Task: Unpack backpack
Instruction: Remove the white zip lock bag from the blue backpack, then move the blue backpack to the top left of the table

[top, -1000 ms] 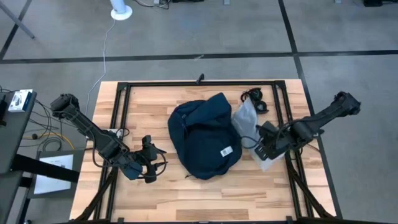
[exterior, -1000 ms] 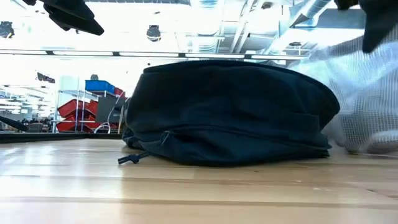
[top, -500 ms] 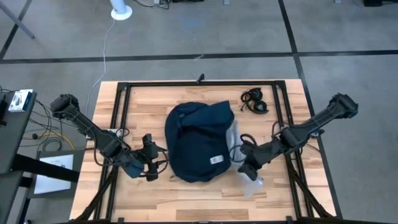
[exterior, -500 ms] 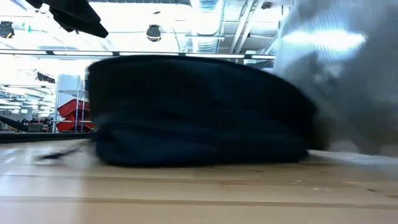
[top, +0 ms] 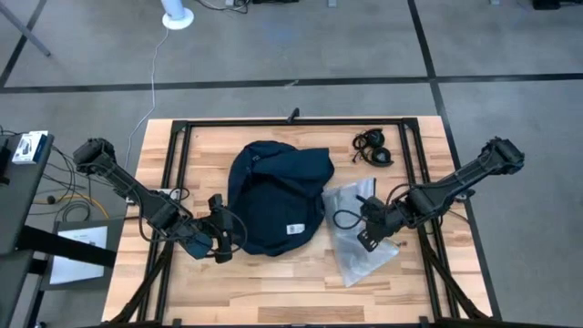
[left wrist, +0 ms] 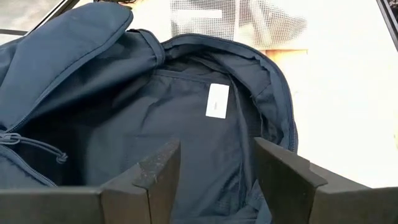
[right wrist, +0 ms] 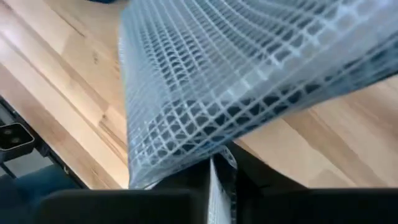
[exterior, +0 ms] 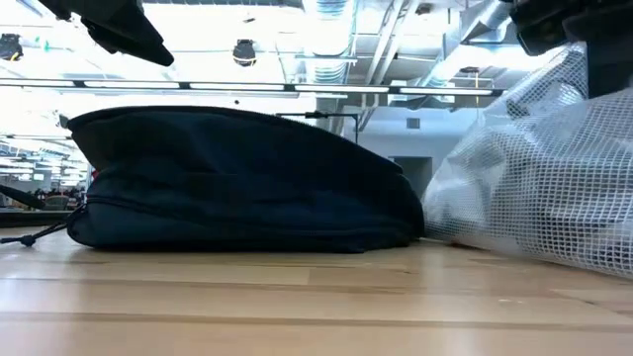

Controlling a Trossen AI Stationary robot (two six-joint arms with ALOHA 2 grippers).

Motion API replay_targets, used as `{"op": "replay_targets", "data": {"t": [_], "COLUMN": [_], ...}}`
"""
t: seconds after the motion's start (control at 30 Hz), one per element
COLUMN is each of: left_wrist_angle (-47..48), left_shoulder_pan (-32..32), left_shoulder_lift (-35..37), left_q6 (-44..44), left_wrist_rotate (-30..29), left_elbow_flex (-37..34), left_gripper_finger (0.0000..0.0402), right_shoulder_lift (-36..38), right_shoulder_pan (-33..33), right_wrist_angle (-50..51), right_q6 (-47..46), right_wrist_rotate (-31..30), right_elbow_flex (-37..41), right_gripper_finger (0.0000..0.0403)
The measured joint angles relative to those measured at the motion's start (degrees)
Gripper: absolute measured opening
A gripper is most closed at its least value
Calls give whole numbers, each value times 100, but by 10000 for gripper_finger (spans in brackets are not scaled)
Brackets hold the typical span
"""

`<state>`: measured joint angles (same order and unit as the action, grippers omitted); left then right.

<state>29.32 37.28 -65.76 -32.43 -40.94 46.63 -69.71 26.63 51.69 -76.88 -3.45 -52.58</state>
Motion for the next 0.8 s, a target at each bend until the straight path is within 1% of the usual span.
{"op": "replay_targets", "data": {"t": [0.13,0.23,0.37,0.47,0.5,0.57,0.63,0.73,0.8], "left_wrist_angle": [1,1,1,-2,-5,-52,-106,-170,-348], "left_shoulder_pan": [0,0,-30,-85,-107,-167,-252,-472,-634], "left_shoulder_lift": [0,0,0,0,0,0,0,0,0], "left_q6": [101,136,135,105,105,140,180,312,467], "left_wrist_rotate": [2,2,3,4,5,6,10,-22,-158], "left_elbow_flex": [0,0,0,0,0,0,0,-2,-3], "left_gripper_finger": [185,185,185,185,185,185,185,185,185], "right_shoulder_lift": [5,7,7,12,13,13,13,11,4], "right_shoulder_pan": [-63,-92,-92,-129,-129,-129,-129,-128,-114], "right_wrist_angle": [395,804,1463,1805,1816,1671,1351,598,30], "right_q6": [-331,-322,-84,-68,-64,101,513,1451,2260], "right_wrist_rotate": [490,860,947,835,617,-36,-770,-1995,-2645], "right_elbow_flex": [-50,-318,-832,-1250,-1361,-1540,-1617,-1620,-1620], "right_gripper_finger": [103,153,210,234,238,241,241,240,239]}}
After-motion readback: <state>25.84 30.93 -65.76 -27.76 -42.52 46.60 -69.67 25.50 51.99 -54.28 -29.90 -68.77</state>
